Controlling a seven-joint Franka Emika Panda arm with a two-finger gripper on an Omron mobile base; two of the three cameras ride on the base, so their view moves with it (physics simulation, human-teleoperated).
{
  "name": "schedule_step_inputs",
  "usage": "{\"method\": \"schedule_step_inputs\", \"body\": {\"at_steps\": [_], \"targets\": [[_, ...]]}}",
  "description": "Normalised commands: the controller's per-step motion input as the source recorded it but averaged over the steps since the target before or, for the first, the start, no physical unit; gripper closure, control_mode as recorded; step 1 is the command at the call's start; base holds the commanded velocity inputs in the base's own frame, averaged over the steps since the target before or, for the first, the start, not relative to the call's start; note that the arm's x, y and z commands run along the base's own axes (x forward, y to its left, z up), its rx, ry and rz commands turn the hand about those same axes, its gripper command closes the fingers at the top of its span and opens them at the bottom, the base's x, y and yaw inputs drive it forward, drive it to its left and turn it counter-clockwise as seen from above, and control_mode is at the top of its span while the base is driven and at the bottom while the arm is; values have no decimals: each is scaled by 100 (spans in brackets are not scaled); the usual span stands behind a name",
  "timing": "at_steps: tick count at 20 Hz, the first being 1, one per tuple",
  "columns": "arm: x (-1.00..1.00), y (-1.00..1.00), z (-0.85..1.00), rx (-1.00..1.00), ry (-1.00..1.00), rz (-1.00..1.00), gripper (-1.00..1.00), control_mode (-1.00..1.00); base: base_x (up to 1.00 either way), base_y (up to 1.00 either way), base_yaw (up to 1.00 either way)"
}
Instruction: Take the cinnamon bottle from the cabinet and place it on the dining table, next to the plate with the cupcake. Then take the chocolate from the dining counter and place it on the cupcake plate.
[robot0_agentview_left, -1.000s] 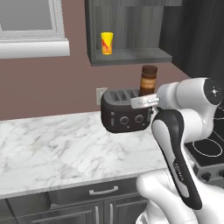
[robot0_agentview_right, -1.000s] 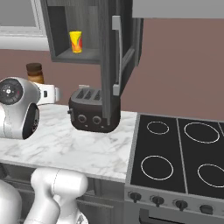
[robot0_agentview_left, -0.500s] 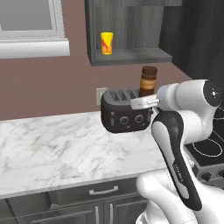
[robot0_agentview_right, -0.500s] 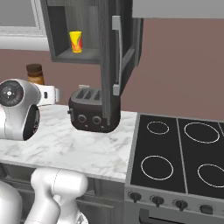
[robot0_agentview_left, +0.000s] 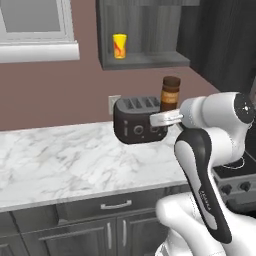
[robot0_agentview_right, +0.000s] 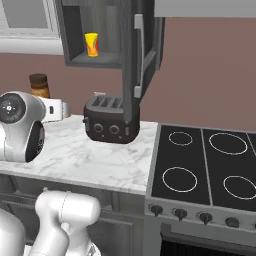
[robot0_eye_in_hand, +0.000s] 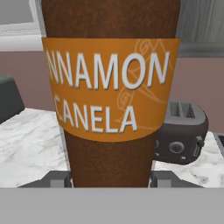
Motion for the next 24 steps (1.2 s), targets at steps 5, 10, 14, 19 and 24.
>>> {"method": "schedule_step_inputs", "body": {"at_steps": [5,10,14,19,24], "targets": [[0,0,0,0,0,0,100,100,-71,0,0],[0,0,0,0,0,0,100,100,-78,0,-3],[0,0,0,0,0,0,100,100,-54,5,-22],[0,0,0,0,0,0,100,100,-13,20,-64],[0,0,0,0,0,0,100,100,0,17,-87]]}}
